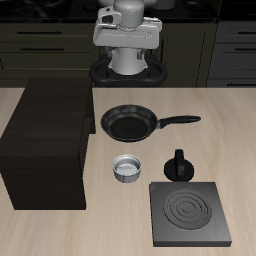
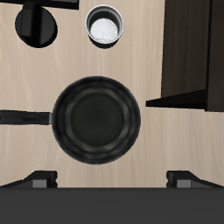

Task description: Turn on the stove

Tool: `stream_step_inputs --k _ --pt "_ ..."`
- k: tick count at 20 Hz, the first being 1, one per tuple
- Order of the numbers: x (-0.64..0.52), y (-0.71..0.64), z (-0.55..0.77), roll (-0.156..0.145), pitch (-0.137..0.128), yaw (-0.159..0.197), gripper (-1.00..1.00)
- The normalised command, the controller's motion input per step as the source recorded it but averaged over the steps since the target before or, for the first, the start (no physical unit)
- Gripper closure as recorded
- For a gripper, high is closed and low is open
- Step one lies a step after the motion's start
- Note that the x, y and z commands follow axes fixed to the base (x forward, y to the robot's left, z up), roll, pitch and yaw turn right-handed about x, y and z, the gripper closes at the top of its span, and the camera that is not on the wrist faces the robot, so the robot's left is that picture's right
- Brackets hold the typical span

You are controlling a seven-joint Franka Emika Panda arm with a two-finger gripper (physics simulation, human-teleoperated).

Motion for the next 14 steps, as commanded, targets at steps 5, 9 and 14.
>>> stream_step_inputs --k 5,9,14 --pt "0.16 0.09 -0.08 -0.002 0.016 0.010 -1.00" --pt "0.16 0.17 -0.01 0.013 -0.004 0.000 -1.00" --pt "0.20 0.20 -0.03 0.004 -0.019 0.031 -1.00"
